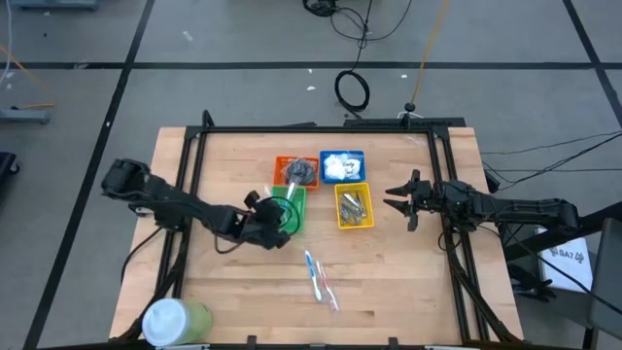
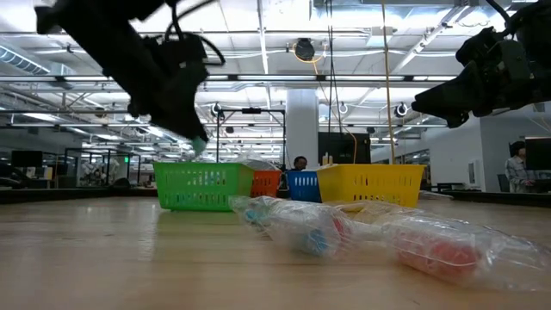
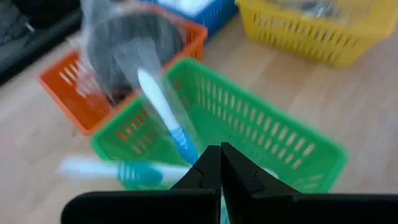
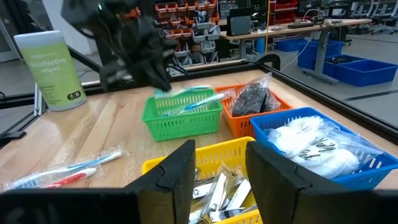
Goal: Pick & Place Travel size toiletries
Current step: Put the blue toothbrush into the green bin, then adjust the green bin
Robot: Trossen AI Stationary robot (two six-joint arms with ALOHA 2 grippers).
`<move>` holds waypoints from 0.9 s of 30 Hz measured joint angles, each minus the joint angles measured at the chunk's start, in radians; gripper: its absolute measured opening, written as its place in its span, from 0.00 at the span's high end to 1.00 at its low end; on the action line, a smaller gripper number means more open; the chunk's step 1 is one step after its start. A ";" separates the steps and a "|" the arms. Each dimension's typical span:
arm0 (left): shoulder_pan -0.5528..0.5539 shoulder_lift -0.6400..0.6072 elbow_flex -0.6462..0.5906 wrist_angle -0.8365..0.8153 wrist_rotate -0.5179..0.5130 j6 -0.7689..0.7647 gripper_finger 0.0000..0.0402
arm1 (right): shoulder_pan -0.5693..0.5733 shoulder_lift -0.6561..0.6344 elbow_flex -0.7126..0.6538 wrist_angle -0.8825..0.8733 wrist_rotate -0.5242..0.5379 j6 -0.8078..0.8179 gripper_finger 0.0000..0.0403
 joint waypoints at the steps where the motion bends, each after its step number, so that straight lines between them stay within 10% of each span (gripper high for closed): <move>1: 0.007 0.020 0.000 0.001 0.013 0.001 1.00 | 0.000 0.000 0.000 0.000 0.000 0.000 0.68; 27: 0.025 0.164 0.002 0.061 0.237 0.136 0.97 | 0.000 0.000 0.000 0.000 0.000 0.000 0.68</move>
